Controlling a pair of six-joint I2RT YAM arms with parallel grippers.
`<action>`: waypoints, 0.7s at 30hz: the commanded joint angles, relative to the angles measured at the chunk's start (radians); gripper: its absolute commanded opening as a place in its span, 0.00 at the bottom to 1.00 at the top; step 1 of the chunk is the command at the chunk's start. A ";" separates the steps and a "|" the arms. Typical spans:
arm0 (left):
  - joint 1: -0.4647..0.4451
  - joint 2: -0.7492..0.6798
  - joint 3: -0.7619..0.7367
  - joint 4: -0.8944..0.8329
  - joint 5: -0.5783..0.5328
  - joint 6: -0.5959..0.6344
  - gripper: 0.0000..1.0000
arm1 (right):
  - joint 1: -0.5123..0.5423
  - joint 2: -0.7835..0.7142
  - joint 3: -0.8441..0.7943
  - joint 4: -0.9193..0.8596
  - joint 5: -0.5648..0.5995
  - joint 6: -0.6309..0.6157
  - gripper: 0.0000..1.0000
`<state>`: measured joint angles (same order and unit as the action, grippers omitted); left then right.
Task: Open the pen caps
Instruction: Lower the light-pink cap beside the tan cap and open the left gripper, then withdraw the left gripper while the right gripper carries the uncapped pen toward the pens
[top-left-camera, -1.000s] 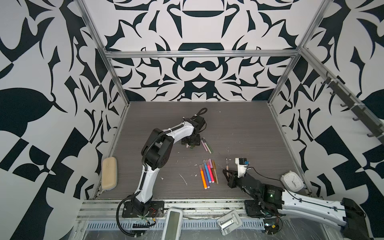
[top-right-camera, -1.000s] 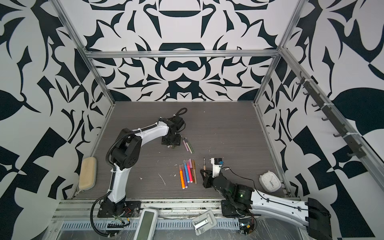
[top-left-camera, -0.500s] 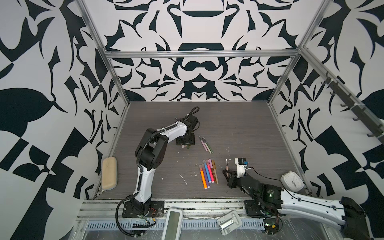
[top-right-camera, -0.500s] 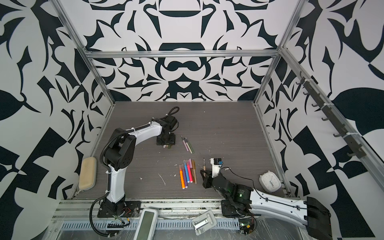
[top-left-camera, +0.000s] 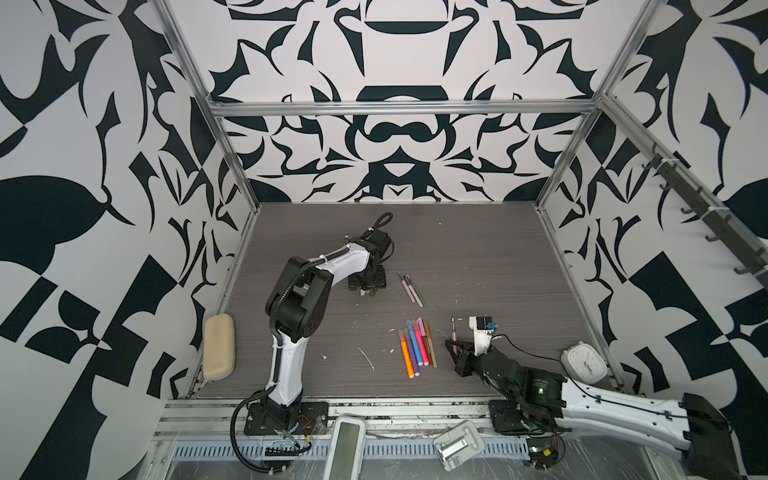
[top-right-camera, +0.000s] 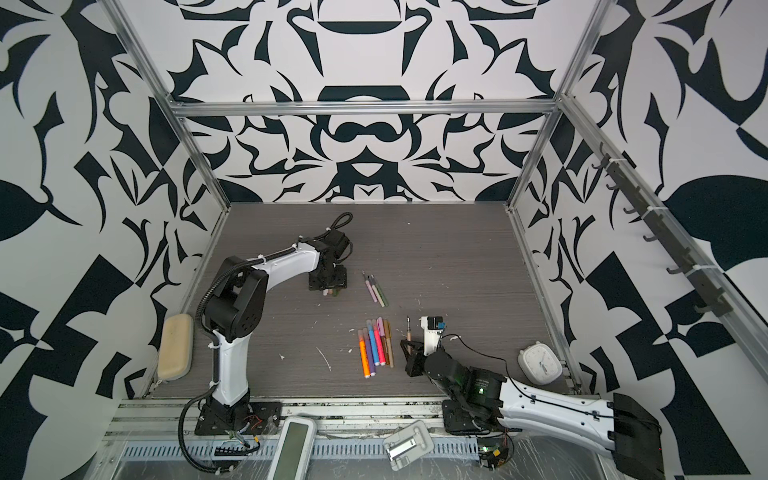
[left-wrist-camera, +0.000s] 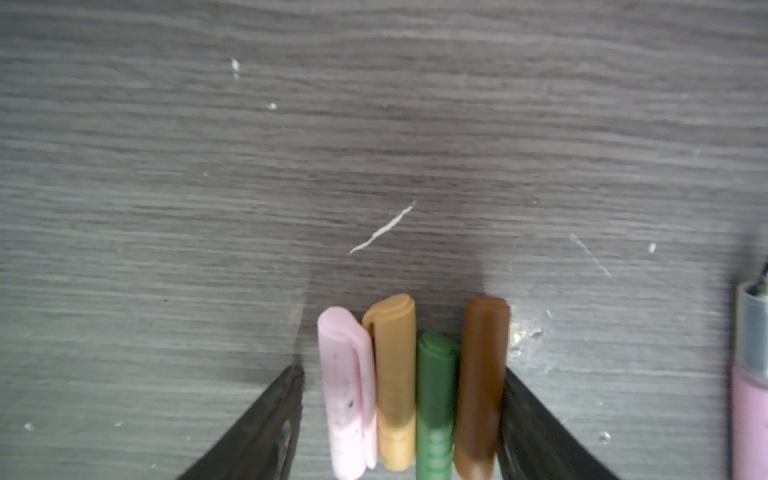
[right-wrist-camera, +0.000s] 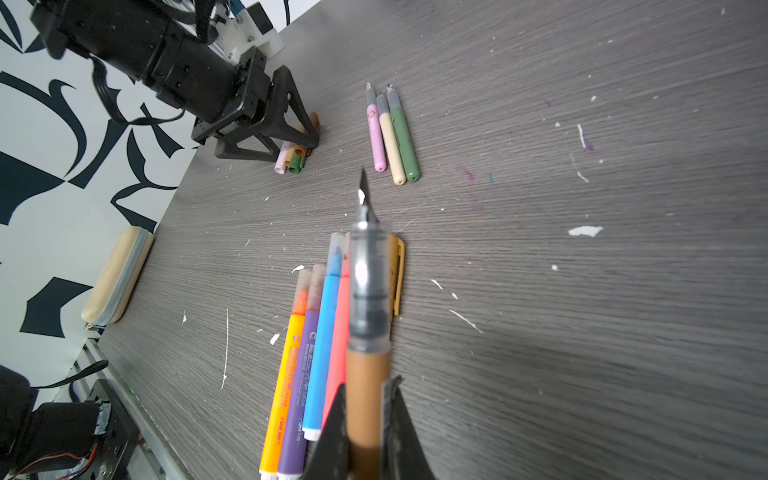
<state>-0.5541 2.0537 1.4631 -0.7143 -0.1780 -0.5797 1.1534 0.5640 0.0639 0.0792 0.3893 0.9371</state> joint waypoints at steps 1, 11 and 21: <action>0.006 -0.001 -0.036 -0.017 0.071 -0.016 0.74 | -0.001 0.001 0.025 0.029 0.025 0.004 0.00; 0.006 -0.107 -0.015 -0.043 0.121 -0.006 0.75 | -0.002 0.013 0.040 0.004 0.038 0.008 0.00; 0.002 -0.677 -0.377 0.181 0.214 -0.023 0.73 | -0.123 -0.002 0.133 -0.145 -0.041 -0.021 0.00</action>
<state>-0.5503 1.5291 1.2121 -0.6193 -0.0071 -0.5854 1.0897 0.5713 0.1188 -0.0154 0.3763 0.9375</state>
